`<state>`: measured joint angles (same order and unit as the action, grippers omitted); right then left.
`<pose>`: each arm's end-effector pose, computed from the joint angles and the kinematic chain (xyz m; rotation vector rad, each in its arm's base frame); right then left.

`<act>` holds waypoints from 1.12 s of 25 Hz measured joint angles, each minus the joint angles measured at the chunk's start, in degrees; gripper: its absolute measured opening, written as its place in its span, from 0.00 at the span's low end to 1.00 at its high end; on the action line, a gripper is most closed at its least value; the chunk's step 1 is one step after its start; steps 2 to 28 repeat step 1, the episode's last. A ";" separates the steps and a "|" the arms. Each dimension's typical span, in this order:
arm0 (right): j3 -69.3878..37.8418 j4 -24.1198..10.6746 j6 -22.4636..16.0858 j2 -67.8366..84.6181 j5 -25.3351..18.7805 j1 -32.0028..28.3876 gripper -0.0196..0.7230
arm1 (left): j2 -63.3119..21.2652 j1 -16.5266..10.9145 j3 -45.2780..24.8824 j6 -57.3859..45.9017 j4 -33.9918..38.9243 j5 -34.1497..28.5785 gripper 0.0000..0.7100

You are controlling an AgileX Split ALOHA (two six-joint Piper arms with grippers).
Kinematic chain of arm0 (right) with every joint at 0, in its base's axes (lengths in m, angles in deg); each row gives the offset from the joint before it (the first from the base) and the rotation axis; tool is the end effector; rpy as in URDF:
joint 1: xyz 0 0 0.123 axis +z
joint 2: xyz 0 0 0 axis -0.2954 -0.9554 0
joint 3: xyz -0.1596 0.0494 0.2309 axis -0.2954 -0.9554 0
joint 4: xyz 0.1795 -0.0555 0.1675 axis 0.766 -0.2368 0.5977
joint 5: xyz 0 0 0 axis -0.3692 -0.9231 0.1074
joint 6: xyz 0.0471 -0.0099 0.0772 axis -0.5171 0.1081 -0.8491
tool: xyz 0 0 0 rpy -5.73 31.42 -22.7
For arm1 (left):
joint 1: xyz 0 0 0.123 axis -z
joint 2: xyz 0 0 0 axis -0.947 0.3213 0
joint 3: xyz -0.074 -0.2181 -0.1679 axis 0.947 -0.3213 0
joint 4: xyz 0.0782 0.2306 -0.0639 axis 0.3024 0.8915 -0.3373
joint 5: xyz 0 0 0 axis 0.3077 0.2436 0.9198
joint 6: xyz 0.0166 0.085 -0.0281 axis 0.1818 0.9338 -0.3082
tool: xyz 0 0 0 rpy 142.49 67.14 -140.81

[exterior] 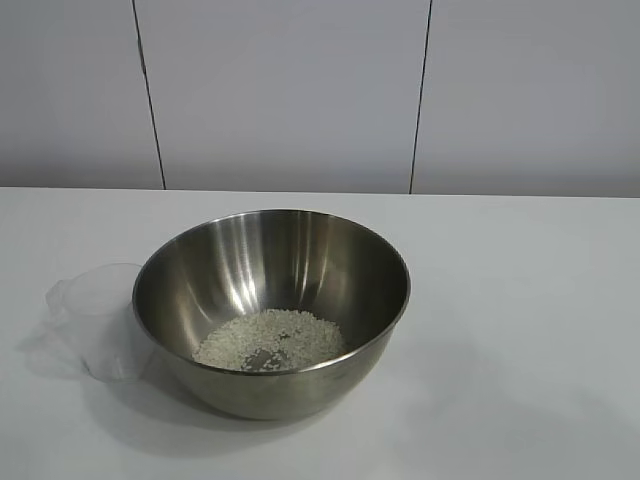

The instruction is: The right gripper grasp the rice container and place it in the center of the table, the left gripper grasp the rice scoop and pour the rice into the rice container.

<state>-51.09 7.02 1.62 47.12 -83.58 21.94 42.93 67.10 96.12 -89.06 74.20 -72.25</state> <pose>-0.0044 -0.0013 0.2674 -0.0708 2.0785 0.0452 -0.0078 -0.0055 0.2664 -0.0617 2.1139 -0.0249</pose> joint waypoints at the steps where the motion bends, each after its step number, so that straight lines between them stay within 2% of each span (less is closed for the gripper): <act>1: 0.00 0.00 0.00 0.00 0.00 0.00 0.85 | 0.00 0.00 0.00 0.00 0.00 0.00 0.80; 28: 0.00 0.00 0.00 0.00 0.00 0.00 0.85 | 0.00 0.00 0.00 0.00 0.00 0.00 0.80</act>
